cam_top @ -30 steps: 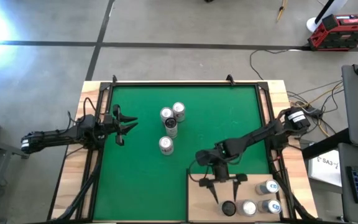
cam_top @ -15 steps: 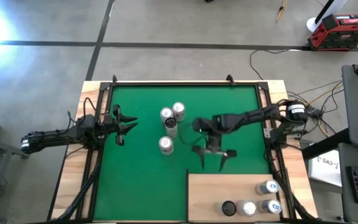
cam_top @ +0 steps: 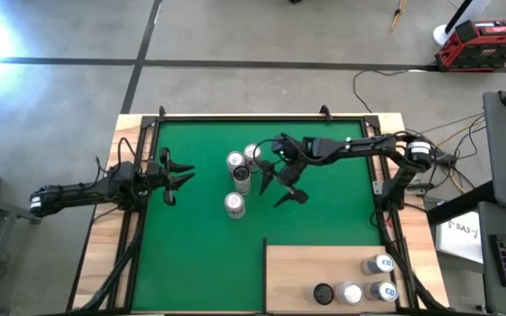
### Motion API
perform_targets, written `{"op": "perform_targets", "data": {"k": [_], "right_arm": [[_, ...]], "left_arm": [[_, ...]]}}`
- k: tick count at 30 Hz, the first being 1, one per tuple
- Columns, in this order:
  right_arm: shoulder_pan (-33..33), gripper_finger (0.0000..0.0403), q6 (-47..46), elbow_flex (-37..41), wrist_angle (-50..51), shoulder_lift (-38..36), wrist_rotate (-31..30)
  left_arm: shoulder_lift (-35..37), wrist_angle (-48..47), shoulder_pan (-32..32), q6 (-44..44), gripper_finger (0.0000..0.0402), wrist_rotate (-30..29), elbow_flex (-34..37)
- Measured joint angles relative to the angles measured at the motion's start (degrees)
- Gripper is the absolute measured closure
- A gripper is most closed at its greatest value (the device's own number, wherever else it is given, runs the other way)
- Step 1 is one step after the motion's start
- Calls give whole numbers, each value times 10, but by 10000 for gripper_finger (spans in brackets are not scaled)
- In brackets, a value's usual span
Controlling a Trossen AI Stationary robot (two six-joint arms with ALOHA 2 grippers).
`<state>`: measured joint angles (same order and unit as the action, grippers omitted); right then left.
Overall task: Place canned beverage on shelf
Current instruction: Put the right red silver soda can on the shelf
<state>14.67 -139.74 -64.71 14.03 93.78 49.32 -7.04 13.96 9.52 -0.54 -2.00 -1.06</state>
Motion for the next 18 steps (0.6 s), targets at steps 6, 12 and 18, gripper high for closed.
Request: {"op": "perform_targets", "data": {"k": [6, 12, 18], "right_arm": [[14, 102, -32, -7, -61, -7, -29], [49, 101, -53, -7, -72, -25, -28], [98, 101, -67, -7, -105, -25, -29]], "left_arm": [[0, 0, 0, 0, 313, 0, 0], [0, 0, 0, 0, 313, 0, 0], [0, 0, 0, 0, 313, 0, 0]]}}
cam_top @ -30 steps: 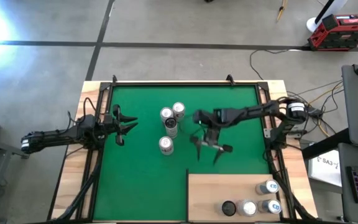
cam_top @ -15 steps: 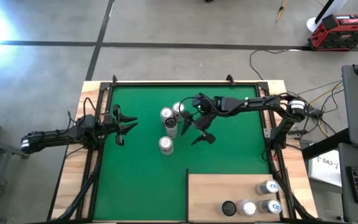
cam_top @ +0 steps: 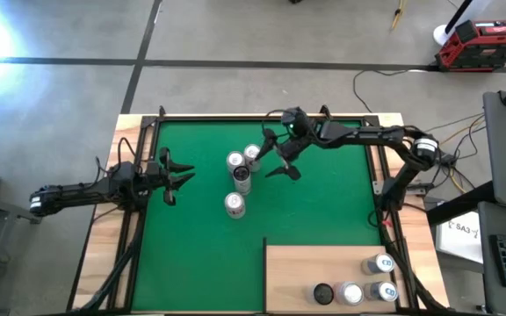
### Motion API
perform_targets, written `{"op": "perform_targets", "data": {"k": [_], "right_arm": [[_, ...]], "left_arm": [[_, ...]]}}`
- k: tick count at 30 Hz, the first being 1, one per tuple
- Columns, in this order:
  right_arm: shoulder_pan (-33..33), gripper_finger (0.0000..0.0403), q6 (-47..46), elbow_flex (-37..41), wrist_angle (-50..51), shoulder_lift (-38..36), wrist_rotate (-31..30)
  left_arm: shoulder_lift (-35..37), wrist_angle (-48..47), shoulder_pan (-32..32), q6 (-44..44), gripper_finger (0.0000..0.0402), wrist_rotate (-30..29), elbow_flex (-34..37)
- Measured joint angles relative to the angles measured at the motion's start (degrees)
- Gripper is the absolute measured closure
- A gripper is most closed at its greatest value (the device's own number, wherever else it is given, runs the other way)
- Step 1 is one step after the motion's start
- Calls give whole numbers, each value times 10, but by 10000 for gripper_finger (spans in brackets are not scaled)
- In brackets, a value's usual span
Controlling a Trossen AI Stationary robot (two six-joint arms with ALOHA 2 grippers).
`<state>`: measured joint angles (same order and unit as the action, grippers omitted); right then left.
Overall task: Place canned beverage on shelf
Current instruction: Put the right red silver soda can on the shelf
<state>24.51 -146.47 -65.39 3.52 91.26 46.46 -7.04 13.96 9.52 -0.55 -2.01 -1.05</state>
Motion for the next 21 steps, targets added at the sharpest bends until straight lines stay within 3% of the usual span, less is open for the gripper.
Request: {"op": "perform_targets", "data": {"k": [4, 8, 10, 14, 15, 21], "right_arm": [[37, 101, 11, 0, 1, 10, 10], [68, 101, 56, 0, 0, 23, 74], [84, 101, 76, 0, 5, 33, 159], [93, 101, 189, 0, 82, 51, 409], [91, 101, 231, 0, 113, 53, 432], [95, 101, 459, 2, 325, 42, 436]], "left_arm": [[0, 0, 0, 0, 313, 0, 0], [0, 0, 0, 0, 313, 0, 0], [0, 0, 0, 0, 313, 0, 0], [0, 0, 0, 0, 313, 0, 0], [0, 0, 0, 0, 313, 0, 0], [0, 0, 0, 0, 313, 0, 0]]}}
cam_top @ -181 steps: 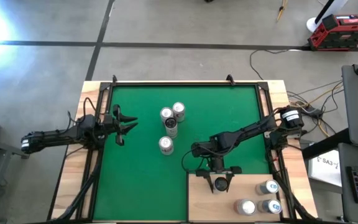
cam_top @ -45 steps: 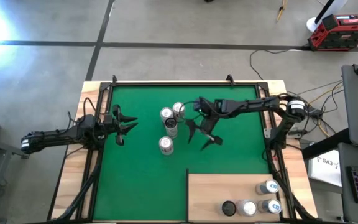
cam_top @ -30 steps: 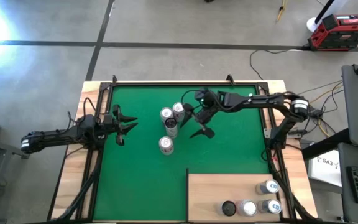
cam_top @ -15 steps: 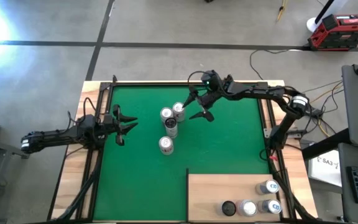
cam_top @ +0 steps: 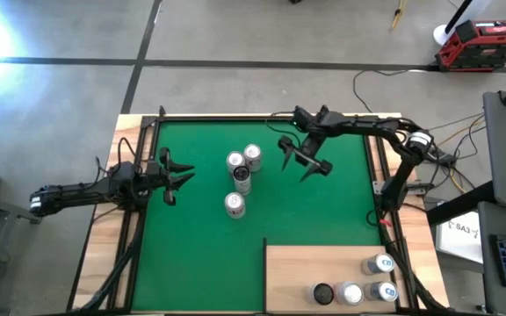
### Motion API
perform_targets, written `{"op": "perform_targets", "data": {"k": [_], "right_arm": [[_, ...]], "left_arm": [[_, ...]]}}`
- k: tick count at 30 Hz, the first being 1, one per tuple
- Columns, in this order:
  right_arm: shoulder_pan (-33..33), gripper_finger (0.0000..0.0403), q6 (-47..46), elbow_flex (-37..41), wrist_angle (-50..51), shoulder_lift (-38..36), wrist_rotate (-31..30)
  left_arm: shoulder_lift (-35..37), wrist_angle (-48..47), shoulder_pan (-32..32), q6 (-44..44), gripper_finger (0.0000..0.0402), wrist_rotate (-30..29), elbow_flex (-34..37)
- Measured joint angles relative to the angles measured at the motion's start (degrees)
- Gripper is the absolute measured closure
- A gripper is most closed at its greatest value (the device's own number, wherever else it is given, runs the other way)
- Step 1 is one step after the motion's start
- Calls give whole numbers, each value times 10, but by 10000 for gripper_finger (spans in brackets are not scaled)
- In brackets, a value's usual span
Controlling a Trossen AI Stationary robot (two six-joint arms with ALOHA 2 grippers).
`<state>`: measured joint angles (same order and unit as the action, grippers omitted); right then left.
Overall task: Place canned beverage on shelf
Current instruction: Put the right red silver soda can on the shelf
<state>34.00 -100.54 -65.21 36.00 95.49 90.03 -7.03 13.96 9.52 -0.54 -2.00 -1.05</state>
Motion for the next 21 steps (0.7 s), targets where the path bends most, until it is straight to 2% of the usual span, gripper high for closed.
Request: {"op": "perform_targets", "data": {"k": [5, 10, 13, 21], "right_arm": [[-1, 101, 134, 0, 116, -14, 0], [2, 101, 202, 0, 218, -33, -10], [9, 101, 207, 0, 253, -47, -28], [41, 101, 139, 1, 237, -60, -90]], "left_arm": [[0, 0, 0, 0, 313, 0, 0], [0, 0, 0, 0, 313, 0, 0], [0, 0, 0, 0, 313, 0, 0], [0, 0, 0, 0, 313, 0, 0]]}}
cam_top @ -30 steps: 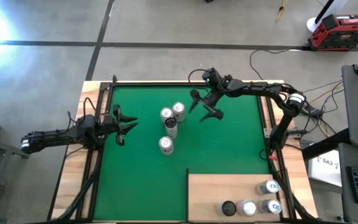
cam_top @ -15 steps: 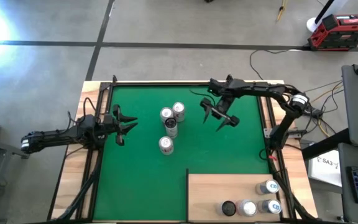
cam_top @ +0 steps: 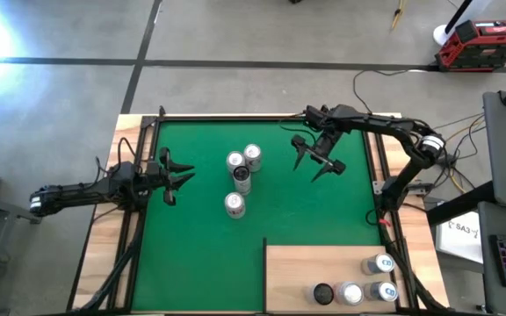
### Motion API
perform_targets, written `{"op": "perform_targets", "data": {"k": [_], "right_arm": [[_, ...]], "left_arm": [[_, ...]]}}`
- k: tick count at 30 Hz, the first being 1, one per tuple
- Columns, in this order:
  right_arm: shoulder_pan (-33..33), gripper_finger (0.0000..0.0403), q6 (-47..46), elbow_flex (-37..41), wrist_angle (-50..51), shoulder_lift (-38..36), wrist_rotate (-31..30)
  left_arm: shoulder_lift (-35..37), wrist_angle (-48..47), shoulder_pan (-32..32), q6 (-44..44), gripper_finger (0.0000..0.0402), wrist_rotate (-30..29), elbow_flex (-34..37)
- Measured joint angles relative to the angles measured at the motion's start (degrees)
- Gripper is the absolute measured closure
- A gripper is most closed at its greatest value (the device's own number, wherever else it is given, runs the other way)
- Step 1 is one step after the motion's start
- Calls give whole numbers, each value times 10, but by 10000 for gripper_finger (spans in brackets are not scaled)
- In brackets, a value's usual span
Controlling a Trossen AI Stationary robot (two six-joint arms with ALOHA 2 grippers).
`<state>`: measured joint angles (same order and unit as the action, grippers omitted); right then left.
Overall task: Place canned beverage on shelf
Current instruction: Put the right red silver soda can on the shelf
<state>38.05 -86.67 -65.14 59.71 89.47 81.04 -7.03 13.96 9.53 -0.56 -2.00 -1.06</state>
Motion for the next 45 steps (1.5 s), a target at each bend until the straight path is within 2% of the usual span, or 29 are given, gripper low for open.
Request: {"op": "perform_targets", "data": {"k": [3, 9, 19, 26, 29, 33, 41, 45], "right_arm": [[6, 101, -94, 0, -72, 0, -40], [-4, 101, -333, 0, -292, 1, -142], [-34, 101, -583, 0, -572, 66, -202], [-27, 101, -656, 1, -718, 129, -210], [-25, 101, -686, 0, -784, 143, -190], [-14, 86, -698, 0, -789, 153, -180], [-6, 26, -693, 0, -789, 170, -182], [-3, 19, -693, 0, -792, 183, -196]], "left_arm": [[0, 0, 0, 0, 313, 0, 0], [0, 0, 0, 0, 313, 0, 0], [0, 0, 0, 0, 313, 0, 0], [0, 0, 0, 0, 313, 0, 0], [0, 0, 0, 0, 313, 0, 0], [0, 0, 0, 0, 313, 0, 0], [0, 0, 0, 0, 313, 0, 0], [0, 0, 0, 0, 313, 0, 0]]}}
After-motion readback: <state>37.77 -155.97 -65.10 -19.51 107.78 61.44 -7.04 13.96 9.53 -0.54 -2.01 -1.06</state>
